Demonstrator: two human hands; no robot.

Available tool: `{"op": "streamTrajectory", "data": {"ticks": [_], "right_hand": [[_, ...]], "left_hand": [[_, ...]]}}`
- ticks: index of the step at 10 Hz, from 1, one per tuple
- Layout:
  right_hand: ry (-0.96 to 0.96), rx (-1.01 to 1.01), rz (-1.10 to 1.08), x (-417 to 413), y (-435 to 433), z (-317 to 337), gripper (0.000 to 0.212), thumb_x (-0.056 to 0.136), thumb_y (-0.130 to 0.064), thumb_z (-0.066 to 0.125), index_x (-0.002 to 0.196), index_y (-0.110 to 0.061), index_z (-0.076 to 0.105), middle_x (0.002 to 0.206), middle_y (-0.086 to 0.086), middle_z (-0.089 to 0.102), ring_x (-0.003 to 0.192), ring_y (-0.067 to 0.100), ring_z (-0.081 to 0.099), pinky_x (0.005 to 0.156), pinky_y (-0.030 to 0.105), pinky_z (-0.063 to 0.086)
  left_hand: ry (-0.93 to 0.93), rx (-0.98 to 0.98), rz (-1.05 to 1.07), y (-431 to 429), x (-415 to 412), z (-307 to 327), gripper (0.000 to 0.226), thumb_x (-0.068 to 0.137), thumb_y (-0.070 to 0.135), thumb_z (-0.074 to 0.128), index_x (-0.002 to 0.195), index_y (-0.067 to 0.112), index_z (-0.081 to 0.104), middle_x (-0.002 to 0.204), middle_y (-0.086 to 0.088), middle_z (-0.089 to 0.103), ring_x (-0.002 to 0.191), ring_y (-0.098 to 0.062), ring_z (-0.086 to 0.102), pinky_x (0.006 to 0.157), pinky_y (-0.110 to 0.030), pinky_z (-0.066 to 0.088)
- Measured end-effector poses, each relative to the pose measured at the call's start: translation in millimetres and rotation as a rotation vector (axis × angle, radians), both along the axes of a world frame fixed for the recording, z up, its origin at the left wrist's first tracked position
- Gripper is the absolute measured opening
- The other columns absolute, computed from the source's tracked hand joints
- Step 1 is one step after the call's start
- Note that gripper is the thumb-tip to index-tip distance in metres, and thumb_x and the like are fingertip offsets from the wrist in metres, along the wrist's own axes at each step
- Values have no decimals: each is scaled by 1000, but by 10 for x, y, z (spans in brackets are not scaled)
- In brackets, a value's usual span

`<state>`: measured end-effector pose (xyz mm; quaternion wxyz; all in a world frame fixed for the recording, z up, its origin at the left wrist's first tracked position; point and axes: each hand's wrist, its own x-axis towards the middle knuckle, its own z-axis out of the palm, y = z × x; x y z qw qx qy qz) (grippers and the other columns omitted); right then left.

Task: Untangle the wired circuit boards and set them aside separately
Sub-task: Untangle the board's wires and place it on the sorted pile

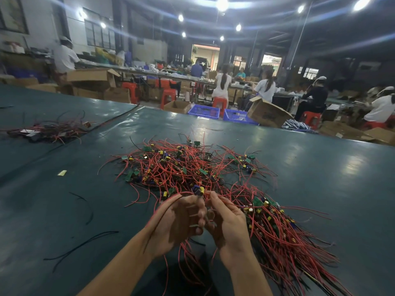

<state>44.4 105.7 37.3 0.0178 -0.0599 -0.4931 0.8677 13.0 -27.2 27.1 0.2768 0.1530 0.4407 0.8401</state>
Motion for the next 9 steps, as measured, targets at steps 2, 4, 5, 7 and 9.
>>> {"op": "streamTrajectory", "data": {"ticks": [2,4,5,7,9], "right_hand": [[50,-11,-8,-5,3,-5,17,65,-23,78,75,-10,79,70,13,68,48,20,59,44,28,51],[49,72,-20,7,-28,-8,23,57,-36,80,69,-16,78,67,4,69,54,12,63,53,25,53],[55,130,-20,17,-43,-22,24,57,-39,80,68,-17,78,72,5,70,62,16,61,58,28,49],[102,180,11,31,-14,-20,27,61,-38,78,75,-16,80,81,9,75,70,17,68,61,29,55],[23,193,-92,6,-46,-40,27,60,-45,80,70,-21,79,67,0,66,59,12,54,55,26,45]], "left_hand": [[194,-239,187,82,78,19,37,59,34,72,86,13,59,65,2,63,61,-15,60,57,-26,46],[205,-339,436,101,63,-27,20,100,21,47,107,4,56,97,-16,53,94,-30,48,83,-43,37],[155,-376,462,104,41,-13,27,103,22,39,110,2,55,98,-19,50,93,-32,47,83,-44,36],[128,-386,378,120,45,6,32,105,27,34,100,3,54,79,-8,56,71,-23,53,65,-32,42],[179,-434,426,108,82,33,26,96,31,53,97,6,60,87,-11,57,85,-27,53,82,-41,40]]}}
